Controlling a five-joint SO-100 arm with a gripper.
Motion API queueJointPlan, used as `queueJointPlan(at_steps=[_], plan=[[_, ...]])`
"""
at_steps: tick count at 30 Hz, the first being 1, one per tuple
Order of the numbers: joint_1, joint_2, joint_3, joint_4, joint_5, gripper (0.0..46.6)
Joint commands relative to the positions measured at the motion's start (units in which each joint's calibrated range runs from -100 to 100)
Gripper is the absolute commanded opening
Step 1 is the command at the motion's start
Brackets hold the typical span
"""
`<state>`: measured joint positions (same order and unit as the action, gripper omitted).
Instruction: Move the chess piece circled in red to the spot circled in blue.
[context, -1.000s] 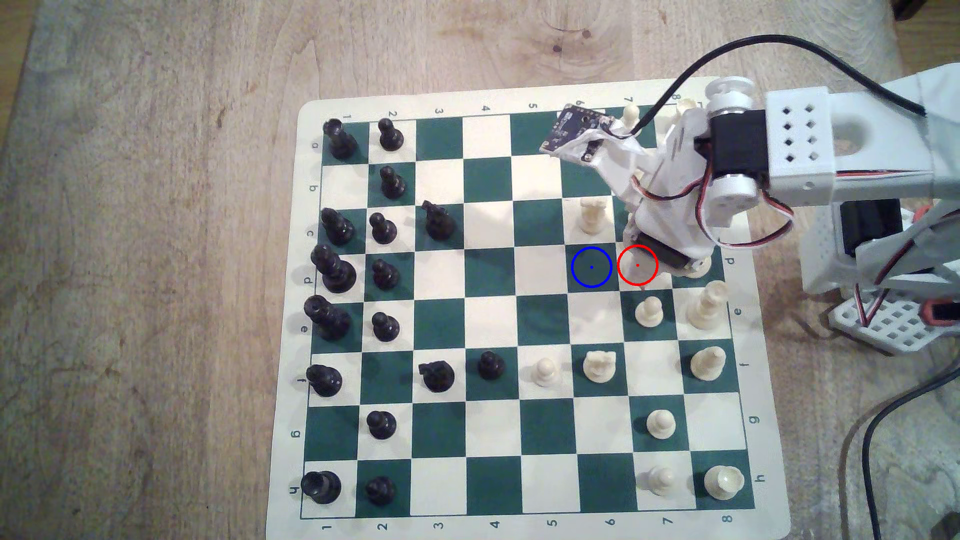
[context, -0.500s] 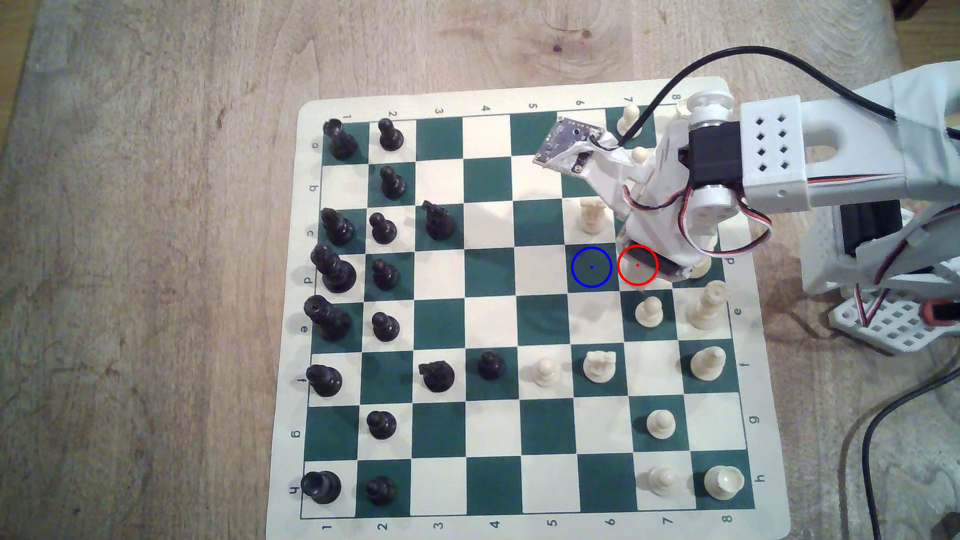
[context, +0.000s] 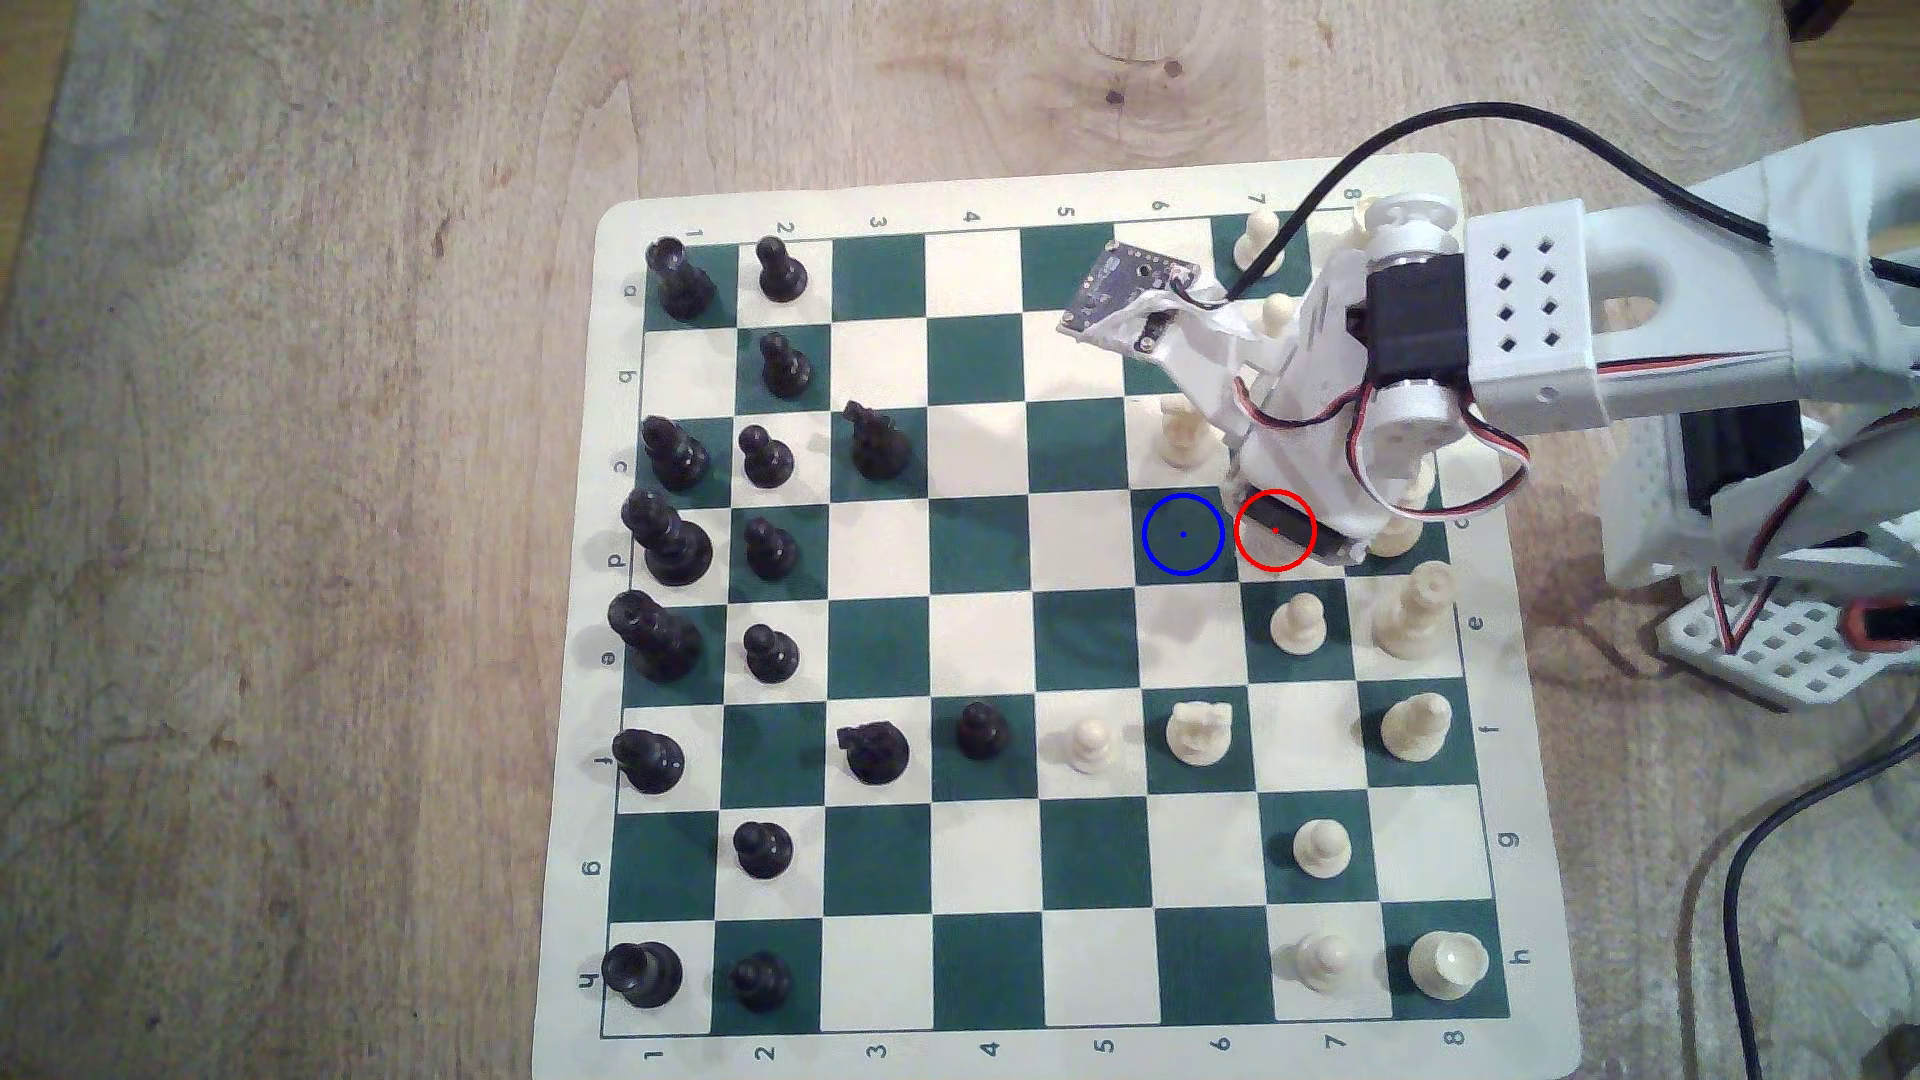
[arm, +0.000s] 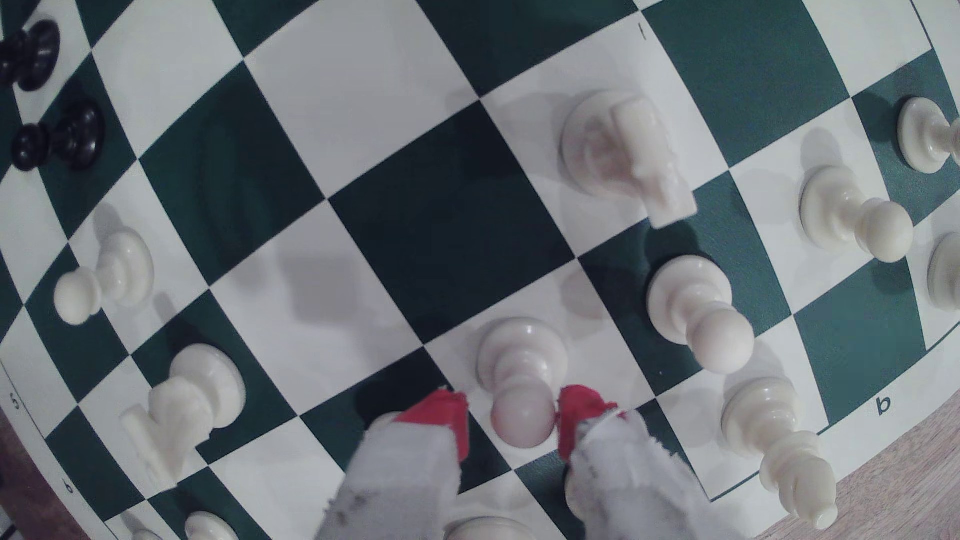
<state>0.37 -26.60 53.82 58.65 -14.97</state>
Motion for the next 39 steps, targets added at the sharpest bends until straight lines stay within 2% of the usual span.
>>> queueJointPlan(at_steps=[1,10,22,35,39], plan=[[-0.6,-0.1,-0.6,-0.3,0.0,7.7],[-1.1,0.3,-0.3,-1.3,-0.1,2.9],[-1.0,-7.3,-6.0,9.3,-0.2,2.6],[0.0,-10.2,-23.4,22.4,0.2,2.6],[-0.1,-7.9,-24.4,19.2,0.0,2.6]])
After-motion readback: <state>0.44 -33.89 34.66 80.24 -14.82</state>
